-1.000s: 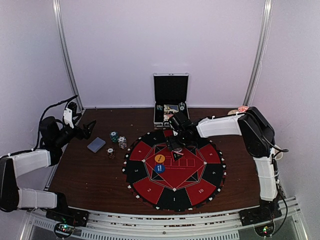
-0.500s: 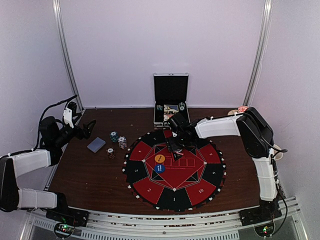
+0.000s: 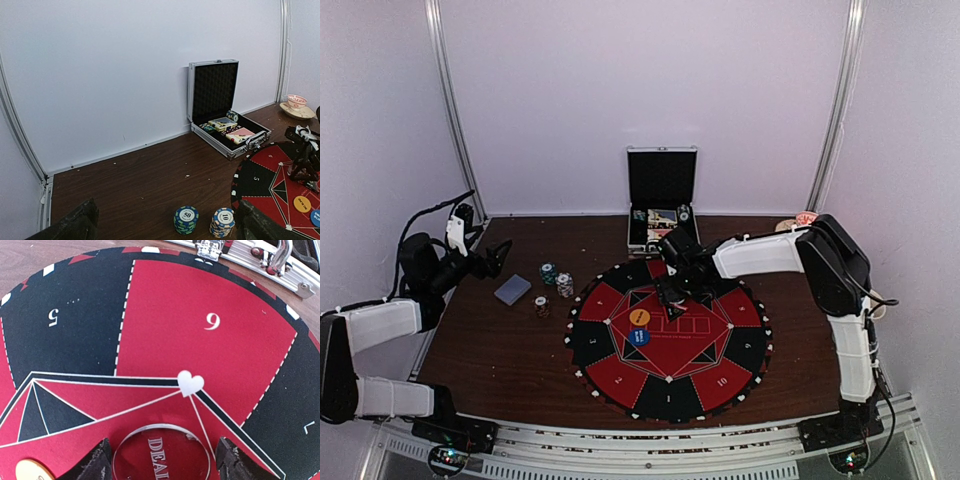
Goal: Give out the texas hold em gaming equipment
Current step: Pick up the dealer button from the poker table mat, then place the dealer button on the poker table mat.
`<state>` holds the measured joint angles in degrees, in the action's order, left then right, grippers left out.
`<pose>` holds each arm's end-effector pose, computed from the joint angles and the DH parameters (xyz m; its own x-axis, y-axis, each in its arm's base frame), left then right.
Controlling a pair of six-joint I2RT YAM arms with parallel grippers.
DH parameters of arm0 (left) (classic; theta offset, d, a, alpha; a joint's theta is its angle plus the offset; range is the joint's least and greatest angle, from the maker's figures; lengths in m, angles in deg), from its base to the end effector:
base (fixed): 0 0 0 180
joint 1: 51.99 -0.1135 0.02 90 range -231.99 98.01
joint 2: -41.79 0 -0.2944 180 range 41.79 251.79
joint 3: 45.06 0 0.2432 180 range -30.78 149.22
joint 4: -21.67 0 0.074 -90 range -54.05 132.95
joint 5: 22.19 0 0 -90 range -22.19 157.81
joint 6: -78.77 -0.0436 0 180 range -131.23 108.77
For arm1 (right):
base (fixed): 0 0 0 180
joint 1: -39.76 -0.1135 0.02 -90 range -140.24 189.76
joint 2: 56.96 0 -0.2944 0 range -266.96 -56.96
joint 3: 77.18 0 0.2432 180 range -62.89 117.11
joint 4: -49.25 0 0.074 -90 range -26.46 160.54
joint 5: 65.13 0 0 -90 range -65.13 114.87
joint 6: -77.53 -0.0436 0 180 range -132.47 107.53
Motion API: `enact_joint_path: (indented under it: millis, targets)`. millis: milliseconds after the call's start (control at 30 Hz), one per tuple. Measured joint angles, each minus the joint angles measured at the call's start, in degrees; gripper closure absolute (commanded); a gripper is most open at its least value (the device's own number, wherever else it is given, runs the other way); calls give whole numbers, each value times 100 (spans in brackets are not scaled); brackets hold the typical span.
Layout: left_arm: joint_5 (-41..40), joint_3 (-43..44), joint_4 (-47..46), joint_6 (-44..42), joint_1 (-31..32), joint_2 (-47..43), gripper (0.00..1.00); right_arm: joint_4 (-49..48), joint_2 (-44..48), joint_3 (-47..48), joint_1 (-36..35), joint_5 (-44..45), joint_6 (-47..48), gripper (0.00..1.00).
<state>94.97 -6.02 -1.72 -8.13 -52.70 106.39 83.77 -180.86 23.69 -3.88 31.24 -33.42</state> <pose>0.2261 -0.0171 0.2702 -0.0619 -0.0489 -0.9969 0.4424 0.8940 -0.0713 0.3442 0.3215 0.1637 -0.8002 -0.2720 -0.5346 -0.3819 0.9183 0.1044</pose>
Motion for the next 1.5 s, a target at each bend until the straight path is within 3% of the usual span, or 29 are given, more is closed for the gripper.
enact_joint_path:
  millis: [467,767,1067,1500]
  targets:
    - [-35,-2,0,0,0,0,2,22,557,-706,39,308,-98,42]
    - [-37,-2,-2,0,0,24,2,-98,2052,-1937,177,496,-179,42]
    - [-42,-2,-7,2,0,101,2,-481,3375,-3624,-2,144,-131,42]
    - [-57,-2,-13,0,0,175,2,-728,3442,-4164,-745,-61,144,43]
